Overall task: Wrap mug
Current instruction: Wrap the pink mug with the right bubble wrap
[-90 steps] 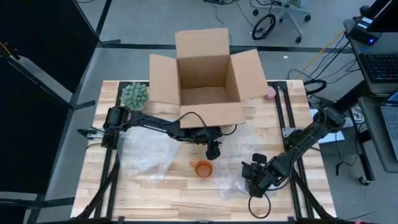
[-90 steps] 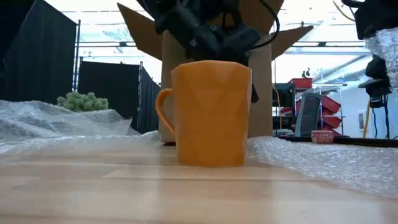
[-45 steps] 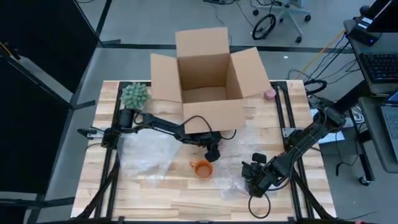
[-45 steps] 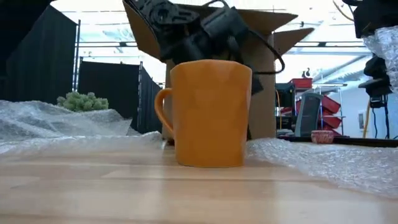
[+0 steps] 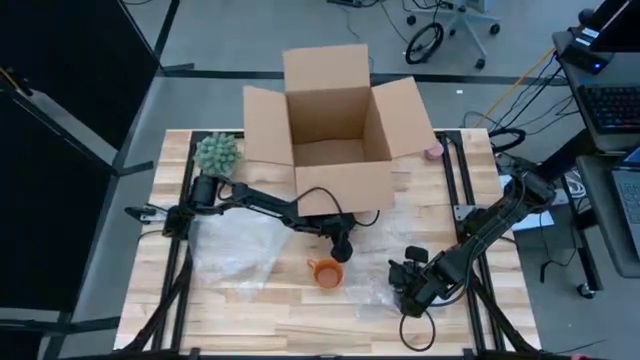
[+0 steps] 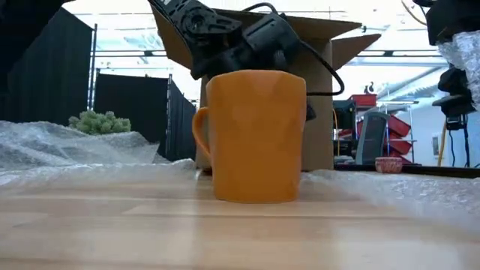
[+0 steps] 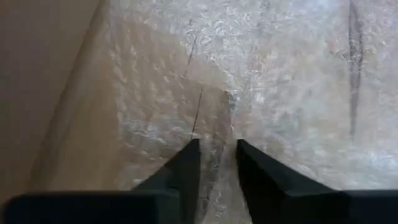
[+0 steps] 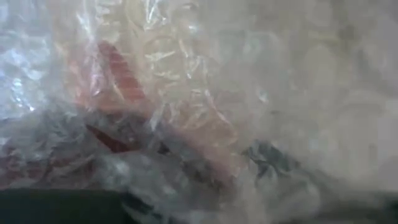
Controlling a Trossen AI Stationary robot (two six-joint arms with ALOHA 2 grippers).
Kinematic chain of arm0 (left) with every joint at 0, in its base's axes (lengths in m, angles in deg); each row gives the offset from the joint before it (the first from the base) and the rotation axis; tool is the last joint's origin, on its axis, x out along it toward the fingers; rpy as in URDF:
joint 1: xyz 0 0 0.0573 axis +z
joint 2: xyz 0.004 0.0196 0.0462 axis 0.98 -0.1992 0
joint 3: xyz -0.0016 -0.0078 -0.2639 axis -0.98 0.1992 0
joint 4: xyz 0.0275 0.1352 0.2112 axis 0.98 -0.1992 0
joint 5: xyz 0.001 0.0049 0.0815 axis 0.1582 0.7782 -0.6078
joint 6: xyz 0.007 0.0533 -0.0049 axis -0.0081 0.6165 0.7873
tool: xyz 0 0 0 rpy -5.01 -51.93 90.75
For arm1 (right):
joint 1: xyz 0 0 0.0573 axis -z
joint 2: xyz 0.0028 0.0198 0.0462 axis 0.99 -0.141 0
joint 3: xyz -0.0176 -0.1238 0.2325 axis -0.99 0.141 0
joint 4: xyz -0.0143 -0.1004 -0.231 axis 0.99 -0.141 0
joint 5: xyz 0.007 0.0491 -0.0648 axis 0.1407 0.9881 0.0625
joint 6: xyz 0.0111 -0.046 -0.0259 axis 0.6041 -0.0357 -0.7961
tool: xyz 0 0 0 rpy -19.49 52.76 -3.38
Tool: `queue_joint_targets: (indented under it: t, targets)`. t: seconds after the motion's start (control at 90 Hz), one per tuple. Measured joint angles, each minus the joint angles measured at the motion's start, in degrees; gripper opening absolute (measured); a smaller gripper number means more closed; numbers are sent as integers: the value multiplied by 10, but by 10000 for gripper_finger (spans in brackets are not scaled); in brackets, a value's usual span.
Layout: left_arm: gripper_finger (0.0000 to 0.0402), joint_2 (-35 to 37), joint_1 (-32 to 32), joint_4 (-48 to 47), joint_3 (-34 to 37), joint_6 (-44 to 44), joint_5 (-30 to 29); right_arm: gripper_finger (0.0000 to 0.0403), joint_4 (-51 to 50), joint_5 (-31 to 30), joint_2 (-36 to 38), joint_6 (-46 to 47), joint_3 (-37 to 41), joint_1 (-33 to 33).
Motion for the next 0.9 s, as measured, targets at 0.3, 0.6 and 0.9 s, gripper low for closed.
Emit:
queue_joint_targets:
  t: [0.3, 0.6, 0.9]
  targets:
    - [1, -3, -8, -10, -30, 17, -12, 153, 0, 4, 0, -3, 0, 0]
    - [0, -2, -38, -56, -126, 61, -32, 153, -1, 4, 0, -2, 0, 0]
    - [0, -2, -77, -69, -196, 86, -36, 153, -3, 6, 0, 6, 0, 0]
